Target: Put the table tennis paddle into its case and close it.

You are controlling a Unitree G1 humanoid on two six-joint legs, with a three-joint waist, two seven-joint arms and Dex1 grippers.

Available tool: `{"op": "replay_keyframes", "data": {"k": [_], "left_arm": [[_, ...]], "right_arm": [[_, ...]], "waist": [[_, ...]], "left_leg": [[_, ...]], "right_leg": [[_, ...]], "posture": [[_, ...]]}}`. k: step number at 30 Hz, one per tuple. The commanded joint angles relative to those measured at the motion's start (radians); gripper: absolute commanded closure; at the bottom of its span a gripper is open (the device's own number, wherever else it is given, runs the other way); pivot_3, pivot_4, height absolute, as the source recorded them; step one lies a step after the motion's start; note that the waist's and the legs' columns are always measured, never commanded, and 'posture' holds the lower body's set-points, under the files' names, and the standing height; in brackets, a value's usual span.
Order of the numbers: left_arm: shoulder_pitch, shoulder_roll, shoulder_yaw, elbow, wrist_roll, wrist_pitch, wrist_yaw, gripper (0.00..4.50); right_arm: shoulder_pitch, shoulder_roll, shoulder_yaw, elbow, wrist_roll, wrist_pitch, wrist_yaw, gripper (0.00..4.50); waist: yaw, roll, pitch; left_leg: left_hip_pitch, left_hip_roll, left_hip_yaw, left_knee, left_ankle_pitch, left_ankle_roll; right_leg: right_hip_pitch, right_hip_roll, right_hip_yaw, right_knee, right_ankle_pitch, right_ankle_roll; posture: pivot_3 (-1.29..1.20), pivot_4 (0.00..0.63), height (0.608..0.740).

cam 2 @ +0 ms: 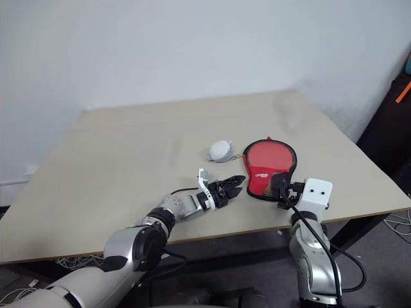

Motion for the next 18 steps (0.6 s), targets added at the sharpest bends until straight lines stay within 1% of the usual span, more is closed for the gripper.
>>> {"op": "replay_keyframes", "data": {"k": [1, 6, 11, 18], "left_arm": [[-0.208, 0.325, -0.498, -0.556, 0.432, -0.48, -0.461, 1.04], [-0.201, 0.325, -0.502, -0.531, 0.454, -0.492, -0.428, 1.04], [-0.157, 0.331, -0.519, -0.577, 0.455, -0.495, -0.45, 1.04], [-0.132, 0.342, -0.527, -0.597, 0.457, -0.495, -0.472, 1.04]], "right_arm": [[-0.348, -0.011, -0.076, 0.117, 0.095, 0.127, 0.014, 0.05], [-0.355, -0.018, -0.082, 0.135, 0.097, 0.101, 0.015, 0.05], [-0.359, -0.022, -0.077, 0.148, 0.082, 0.08, 0.023, 0.05], [-0.345, -0.022, -0.073, 0.155, 0.07, 0.05, 0.025, 0.05]], "waist": [[0.0, 0.0, 0.0], [0.001, 0.0, 0.0], [0.006, 0.002, -0.001], [0.008, 0.004, -0.002]], "left_leg": [[0.0, 0.0, 0.0, 0.0, 0.0, 0.0], [0.0, 0.0, 0.0, 0.0, 0.0, 0.0], [0.0, 0.001, -0.003, 0.0, -0.001, -0.002], [0.0, 0.002, -0.004, 0.0, -0.004, -0.007]], "right_leg": [[0.0, 0.0, 0.0, 0.0, 0.0, 0.0], [0.0, 0.0, 0.0, 0.0, 0.0, 0.0], [0.0, 0.001, -0.003, 0.0, -0.002, -0.003], [0.0, 0.002, -0.003, 0.001, -0.005, -0.004]], "posture": [[0.0, 0.0, 0.74], [0.0, 0.0, 0.74], [0.0, 0.0, 0.74], [0.0, 0.0, 0.74]]}}
